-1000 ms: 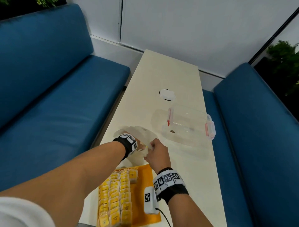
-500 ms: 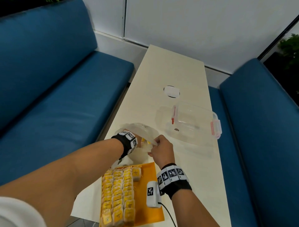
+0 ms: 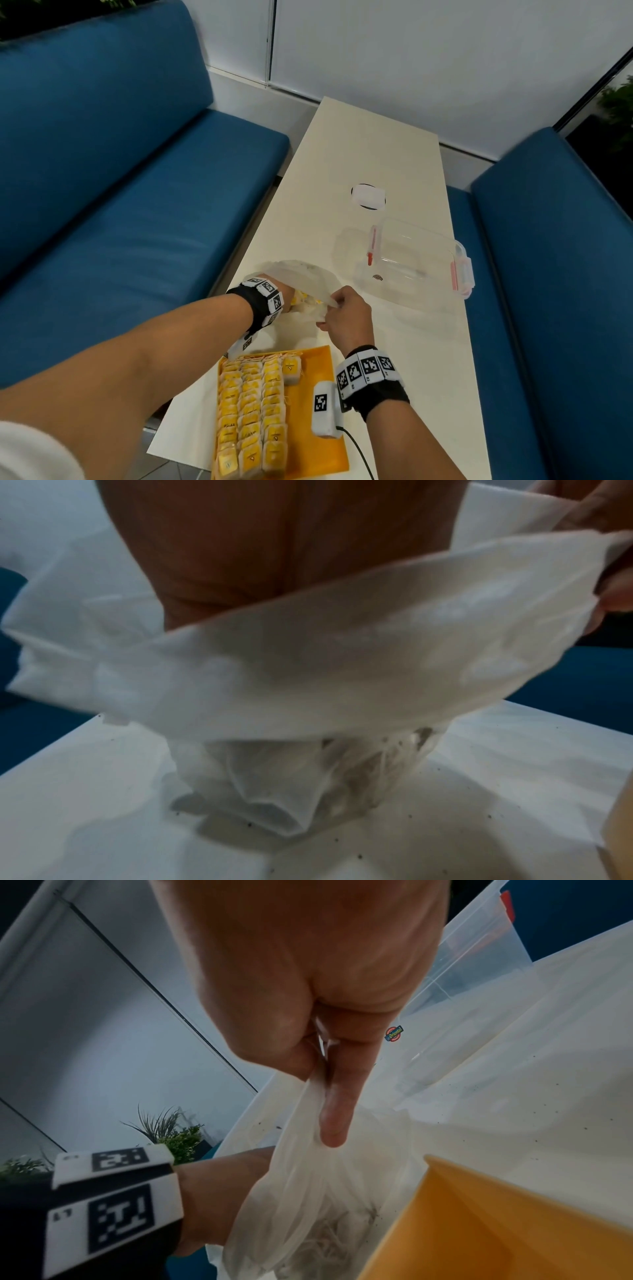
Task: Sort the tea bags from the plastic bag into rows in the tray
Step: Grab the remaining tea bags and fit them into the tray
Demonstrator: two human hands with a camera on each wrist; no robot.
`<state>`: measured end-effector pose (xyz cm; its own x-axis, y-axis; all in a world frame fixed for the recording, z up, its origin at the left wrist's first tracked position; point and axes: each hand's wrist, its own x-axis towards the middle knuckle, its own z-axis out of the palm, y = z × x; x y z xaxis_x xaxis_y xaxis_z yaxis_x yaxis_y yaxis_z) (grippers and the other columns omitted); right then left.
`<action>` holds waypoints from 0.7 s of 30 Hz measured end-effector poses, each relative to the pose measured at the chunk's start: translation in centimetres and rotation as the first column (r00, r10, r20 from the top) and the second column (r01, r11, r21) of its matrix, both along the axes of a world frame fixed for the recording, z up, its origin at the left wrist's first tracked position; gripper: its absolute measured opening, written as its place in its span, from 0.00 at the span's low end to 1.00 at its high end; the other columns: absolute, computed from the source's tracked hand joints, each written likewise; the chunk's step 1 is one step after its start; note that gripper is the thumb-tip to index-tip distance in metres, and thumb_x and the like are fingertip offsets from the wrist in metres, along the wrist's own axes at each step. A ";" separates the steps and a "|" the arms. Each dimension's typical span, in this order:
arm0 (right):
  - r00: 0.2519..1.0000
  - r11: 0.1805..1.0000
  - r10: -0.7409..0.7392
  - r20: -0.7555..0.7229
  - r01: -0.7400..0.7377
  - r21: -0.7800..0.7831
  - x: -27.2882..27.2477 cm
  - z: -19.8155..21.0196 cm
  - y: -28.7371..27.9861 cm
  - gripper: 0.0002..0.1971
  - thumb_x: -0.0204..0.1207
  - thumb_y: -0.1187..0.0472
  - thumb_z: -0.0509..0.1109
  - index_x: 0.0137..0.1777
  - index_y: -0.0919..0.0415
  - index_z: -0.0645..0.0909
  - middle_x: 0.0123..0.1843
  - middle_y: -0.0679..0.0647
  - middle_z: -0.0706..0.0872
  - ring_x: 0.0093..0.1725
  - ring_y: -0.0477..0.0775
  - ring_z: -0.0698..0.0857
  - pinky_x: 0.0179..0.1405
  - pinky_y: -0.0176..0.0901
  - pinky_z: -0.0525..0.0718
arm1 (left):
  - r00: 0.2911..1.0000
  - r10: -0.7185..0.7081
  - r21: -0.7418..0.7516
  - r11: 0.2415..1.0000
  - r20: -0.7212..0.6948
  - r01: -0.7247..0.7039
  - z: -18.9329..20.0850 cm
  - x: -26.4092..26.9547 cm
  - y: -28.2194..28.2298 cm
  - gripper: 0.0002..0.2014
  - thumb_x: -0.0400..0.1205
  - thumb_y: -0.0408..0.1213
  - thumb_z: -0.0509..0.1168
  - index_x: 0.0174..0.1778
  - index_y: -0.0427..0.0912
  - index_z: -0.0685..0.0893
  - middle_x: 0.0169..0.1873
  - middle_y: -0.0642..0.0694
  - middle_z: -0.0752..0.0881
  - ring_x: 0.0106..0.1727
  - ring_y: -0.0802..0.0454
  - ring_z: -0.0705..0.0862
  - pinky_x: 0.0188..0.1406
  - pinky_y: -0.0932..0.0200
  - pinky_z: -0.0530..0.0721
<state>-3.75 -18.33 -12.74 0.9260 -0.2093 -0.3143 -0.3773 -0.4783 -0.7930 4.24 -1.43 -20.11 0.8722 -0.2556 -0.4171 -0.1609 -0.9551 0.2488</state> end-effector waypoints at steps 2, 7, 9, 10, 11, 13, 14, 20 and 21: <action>1.000 1.000 -0.007 -0.001 0.007 0.009 -0.1 0.0 0.0 0.14 0.73 0.79 0.61 0.47 0.60 0.79 0.48 0.58 0.86 0.38 0.55 0.90 0.40 0.54 0.93 | 1.000 0.009 0.011 1.000 -0.011 -0.009 1.6 -0.5 0.0 0.35 0.77 0.71 0.65 0.77 0.57 0.76 0.67 0.52 0.84 0.64 0.43 0.84 0.63 0.52 0.80; 0.999 0.998 -0.026 0.020 0.025 0.052 0.1 0.7 -0.4 0.14 0.74 0.80 0.59 0.45 0.60 0.78 0.49 0.58 0.85 0.39 0.57 0.90 0.37 0.48 0.93 | 0.999 -0.024 0.033 0.999 0.033 0.023 3.1 -0.5 -0.8 0.27 0.79 0.67 0.66 0.68 0.54 0.82 0.61 0.51 0.87 0.57 0.43 0.87 0.60 0.50 0.85; 0.999 0.997 -0.036 0.025 0.035 0.063 0.2 0.9 -0.5 0.15 0.73 0.80 0.59 0.44 0.60 0.78 0.49 0.58 0.85 0.40 0.57 0.90 0.37 0.48 0.93 | 0.998 -0.030 0.060 0.998 0.054 0.027 4.3 -0.7 -1.1 0.26 0.79 0.66 0.65 0.66 0.53 0.82 0.60 0.51 0.87 0.56 0.44 0.86 0.61 0.50 0.84; 0.999 0.997 -0.041 0.024 0.039 0.066 0.3 1.0 -0.5 0.15 0.73 0.80 0.59 0.44 0.61 0.78 0.49 0.58 0.84 0.40 0.57 0.90 0.37 0.49 0.93 | 0.998 -0.030 0.061 0.998 0.053 0.027 5.1 -0.8 -1.2 0.22 0.81 0.63 0.65 0.62 0.52 0.83 0.57 0.51 0.86 0.55 0.44 0.86 0.60 0.51 0.83; 0.999 0.997 -0.045 0.022 0.043 0.069 0.3 0.9 -0.6 0.14 0.73 0.80 0.59 0.45 0.61 0.78 0.50 0.59 0.84 0.39 0.56 0.90 0.38 0.51 0.93 | 0.998 -0.045 0.073 0.996 0.042 0.042 5.9 -1.0 -1.3 0.17 0.83 0.59 0.65 0.57 0.50 0.83 0.53 0.49 0.86 0.53 0.45 0.85 0.58 0.53 0.82; 0.998 0.996 -0.054 0.020 0.053 0.078 0.5 0.9 -0.6 0.13 0.73 0.80 0.59 0.45 0.62 0.78 0.50 0.60 0.85 0.37 0.55 0.90 0.39 0.53 0.93 | 0.995 -0.078 0.053 0.996 0.057 0.075 7.0 -1.1 -1.3 0.11 0.85 0.53 0.65 0.51 0.49 0.83 0.49 0.49 0.87 0.51 0.45 0.84 0.57 0.53 0.80; 0.998 0.995 -0.059 0.020 0.057 0.080 0.7 0.9 -0.7 0.13 0.73 0.79 0.59 0.46 0.62 0.78 0.50 0.60 0.85 0.36 0.55 0.91 0.39 0.54 0.93 | 0.995 -0.081 0.031 0.996 0.062 0.079 7.1 -1.0 -1.2 0.11 0.84 0.52 0.66 0.53 0.50 0.84 0.53 0.49 0.88 0.54 0.46 0.85 0.57 0.53 0.80; 0.995 0.989 -0.095 0.006 0.093 0.115 1.4 1.1 -1.1 0.10 0.73 0.78 0.62 0.48 0.65 0.79 0.49 0.59 0.86 0.36 0.57 0.92 0.39 0.55 0.93 | 0.974 -0.158 -0.003 0.987 0.164 0.160 9.7 -1.7 0.0 0.09 0.84 0.48 0.66 0.55 0.50 0.88 0.55 0.51 0.86 0.56 0.47 0.85 0.46 0.56 0.77; 0.995 0.988 -0.100 -0.001 0.100 0.117 1.6 1.1 -1.1 0.10 0.72 0.78 0.63 0.48 0.65 0.79 0.49 0.59 0.86 0.36 0.57 0.92 0.39 0.56 0.93 | 0.969 -0.171 0.000 0.985 0.181 0.174 10.1 -1.7 0.3 0.09 0.85 0.44 0.66 0.57 0.51 0.88 0.56 0.51 0.85 0.58 0.47 0.85 0.46 0.57 0.75</action>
